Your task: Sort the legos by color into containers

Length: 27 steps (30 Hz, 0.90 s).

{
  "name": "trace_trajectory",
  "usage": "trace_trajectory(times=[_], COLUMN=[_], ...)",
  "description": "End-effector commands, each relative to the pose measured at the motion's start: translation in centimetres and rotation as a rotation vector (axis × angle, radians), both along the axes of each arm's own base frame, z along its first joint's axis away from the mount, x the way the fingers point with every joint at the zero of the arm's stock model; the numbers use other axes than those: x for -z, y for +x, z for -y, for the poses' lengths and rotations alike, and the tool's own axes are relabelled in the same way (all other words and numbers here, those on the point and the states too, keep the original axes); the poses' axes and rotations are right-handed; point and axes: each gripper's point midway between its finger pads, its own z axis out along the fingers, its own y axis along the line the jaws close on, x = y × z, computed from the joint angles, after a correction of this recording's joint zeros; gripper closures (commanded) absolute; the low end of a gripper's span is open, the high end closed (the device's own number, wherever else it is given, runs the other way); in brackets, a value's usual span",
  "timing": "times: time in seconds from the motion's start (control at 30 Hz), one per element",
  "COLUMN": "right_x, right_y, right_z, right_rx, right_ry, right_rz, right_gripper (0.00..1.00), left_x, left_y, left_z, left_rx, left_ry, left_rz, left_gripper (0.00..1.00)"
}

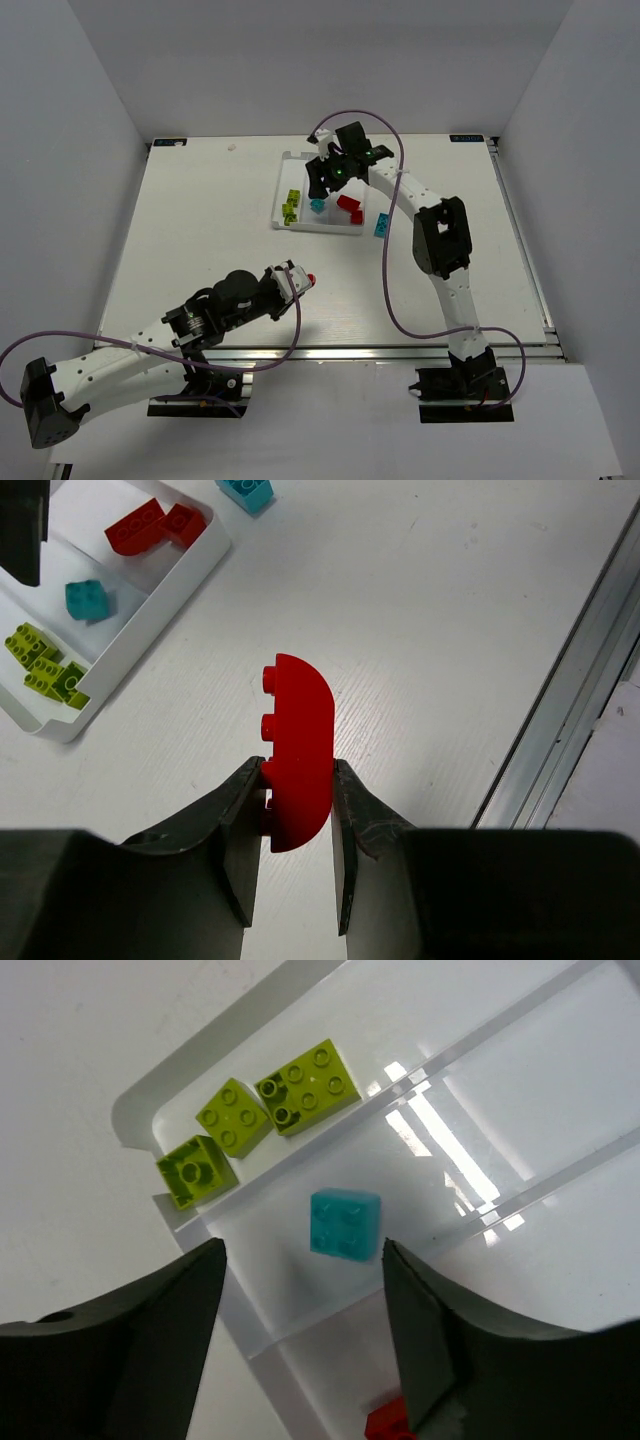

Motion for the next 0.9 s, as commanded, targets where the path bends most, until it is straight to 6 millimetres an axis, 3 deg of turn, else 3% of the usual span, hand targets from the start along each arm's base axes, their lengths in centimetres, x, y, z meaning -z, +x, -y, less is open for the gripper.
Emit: trace_trajectory(times=[0.0,0.13,0.17,0.23,0.27,0.3,0.33,0.37,0.4,0.43,0.47,0.5,0.53,0.57,0.6,0.63,0.67,0.7,0.73,0.77,0.8,0.83,0.87], right_x=[-1.0,-1.6,-2.7,-3.3,-6.7,-7.7,-12.1,-11.0,-12.0,-14.8,-13.9,-14.2,-15.3,-15.5,-14.4,-15.6,-15.6,-14.0,-15.9,-16.2,-14.7,-16.4,-16.7], right_y=[1.4,1.4,1.4,1.6,1.8,2.1,2.0,2.1,1.5,0.8,0.3,-1.0,-2.2,-3.4,-4.7,-6.2,-7.0,-7.7,-8.7,-9.0,-9.8,-10.4,-11.0], right_z=[-0.9,-0.9,-0.8,0.7,1.5,2.6,4.7,7.0,8.0,10.5,12.5,13.6,14.1,14.5,16.1,16.6,17.1,18.6,19.1,20.1,20.6,21.7,21.9], right_rx=[0.008,0.0,0.003,0.04,0.07,0.12,0.188,0.244,0.258,0.307,0.322,0.283,0.257,0.226,0.218,0.197,0.185,0.214,0.21,0.237,0.259,0.273,0.274], right_ry=[0.023,0.041,0.051,0.039,0.066,0.066,0.128,0.14,0.179,0.245,0.261,0.301,0.323,0.339,0.354,0.369,0.369,0.362,0.367,0.366,0.355,0.366,0.37], right_rz=[0.064,0.066,0.08,0.087,0.15,0.179,0.224,0.209,0.201,0.196,0.154,0.098,0.079,0.051,-0.025,-0.011,0.003,-0.019,0.06,0.09,0.077,0.155,0.174], right_gripper=[0.28,0.23,0.23,0.26,0.26,0.29,0.4,0.47,0.52,0.59,0.63,0.72,0.86,0.88,0.91,0.91,0.85,0.73,0.33,0.18,0.11,0.11,0.11], left_x=[-0.5,-0.5,-0.6,-0.8,-0.9,-1.7,-0.8,-0.7,-0.4,-2.0,0.0,0.3,-1.3,-1.1,1.1,1.1,-0.3,1.8,1.9,0.3,2.7,3.5,1.8], left_y=[0.4,1.1,1.4,2.1,2.5,3.3,4.0,4.8,5.1,6.3,7.5,8.2,9.4,10.6,11.5,12.4,13.8,15.1,15.6,17.3,18.3,18.7,20.4], left_z=[-0.1,0.4,0.4,1.2,1.5,1.9,2.8,3.2,3.9,5.1,5.7,6.6,7.9,8.2,9.2,9.8,10.9,11.2,12.0,12.9,13.1,13.5,14.3], left_rx=[-0.023,-0.041,-0.06,-0.085,-0.099,-0.119,-0.126,-0.143,-0.14,-0.148,-0.164,-0.161,-0.16,-0.176,-0.181,-0.189,-0.196,-0.219,-0.211,-0.236,-0.262,-0.273,-0.291], left_ry=[-0.031,-0.034,-0.035,-0.051,-0.051,-0.07,-0.053,-0.049,-0.048,-0.091,-0.046,-0.051,-0.084,-0.084,-0.049,-0.055,-0.087,-0.054,-0.053,-0.103,-0.063,-0.037,-0.063], left_rz=[0.007,-0.005,-0.005,-0.016,-0.017,-0.013,-0.029,-0.036,-0.052,-0.036,-0.073,-0.098,-0.092,-0.105,-0.158,-0.17,-0.163,-0.204,-0.21,-0.212,-0.259,-0.281,-0.261], left_gripper=[0.99,0.99,0.99,0.99,0.99,0.99,0.99,0.99,0.99,0.99,0.99,0.99,1.0,1.0,1.0,1.0,1.0,0.99,0.99,0.98,0.97,0.95,0.91])
